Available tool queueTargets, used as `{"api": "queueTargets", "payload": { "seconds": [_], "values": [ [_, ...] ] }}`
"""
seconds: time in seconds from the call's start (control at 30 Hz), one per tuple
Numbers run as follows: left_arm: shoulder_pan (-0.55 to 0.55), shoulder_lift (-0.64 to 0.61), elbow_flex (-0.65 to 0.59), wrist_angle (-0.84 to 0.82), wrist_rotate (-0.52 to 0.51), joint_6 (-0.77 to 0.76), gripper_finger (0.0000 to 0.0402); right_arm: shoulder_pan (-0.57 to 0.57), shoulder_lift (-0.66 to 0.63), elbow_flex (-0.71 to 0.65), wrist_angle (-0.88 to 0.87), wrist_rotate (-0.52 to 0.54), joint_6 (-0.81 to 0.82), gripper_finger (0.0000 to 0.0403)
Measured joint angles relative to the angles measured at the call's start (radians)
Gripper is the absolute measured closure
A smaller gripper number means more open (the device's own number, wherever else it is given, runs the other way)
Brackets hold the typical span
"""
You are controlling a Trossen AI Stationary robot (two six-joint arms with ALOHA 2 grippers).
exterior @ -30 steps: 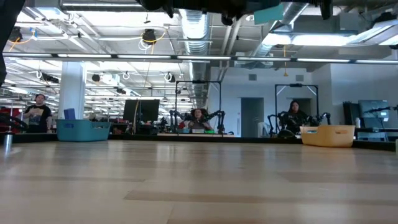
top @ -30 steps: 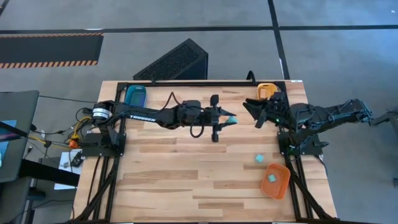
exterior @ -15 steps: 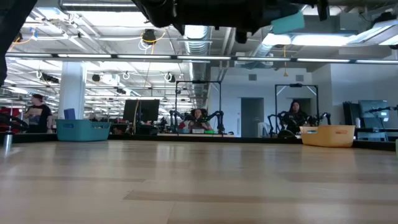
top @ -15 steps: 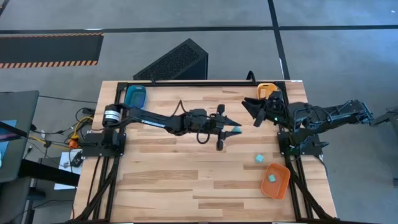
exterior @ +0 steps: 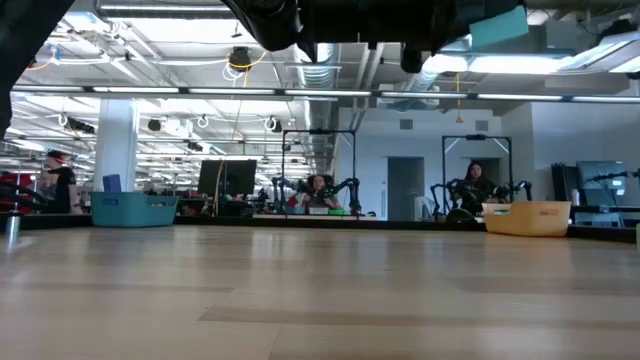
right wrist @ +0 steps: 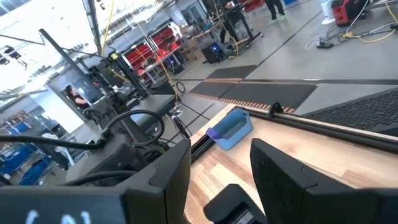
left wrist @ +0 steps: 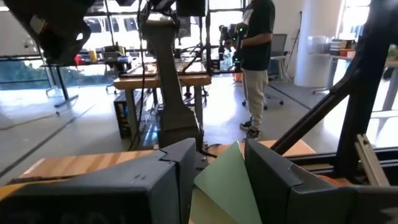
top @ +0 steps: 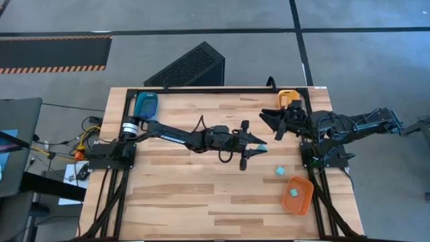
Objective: Sort & place blocks by color
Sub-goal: Put the top light blue block into the orange bin
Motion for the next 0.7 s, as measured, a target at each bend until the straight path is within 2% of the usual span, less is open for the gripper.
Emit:
{"api": "queueTargets", "payload": {
  "seconds": [0.37, 0.53, 0.7],
  "values": [
    [0.003, 0.000, 0.000, 0.001, -0.020, -0.007, 0.0300, 0.000, 0.000, 0.000, 0.080, -0.081, 0.000, 0.0217],
    [0.000, 0.044, 0.020, 0.046, -0.039, -0.076, 0.0300, 0.010, 0.000, 0.000, 0.119, -0.127, 0.006, 0.0217],
    [-0.022, 0.176, 0.168, 0.061, -0.036, -0.132, 0.0300, 0.064, 0.008, 0.000, 0.131, -0.127, 0.009, 0.0217]
  ]
}}
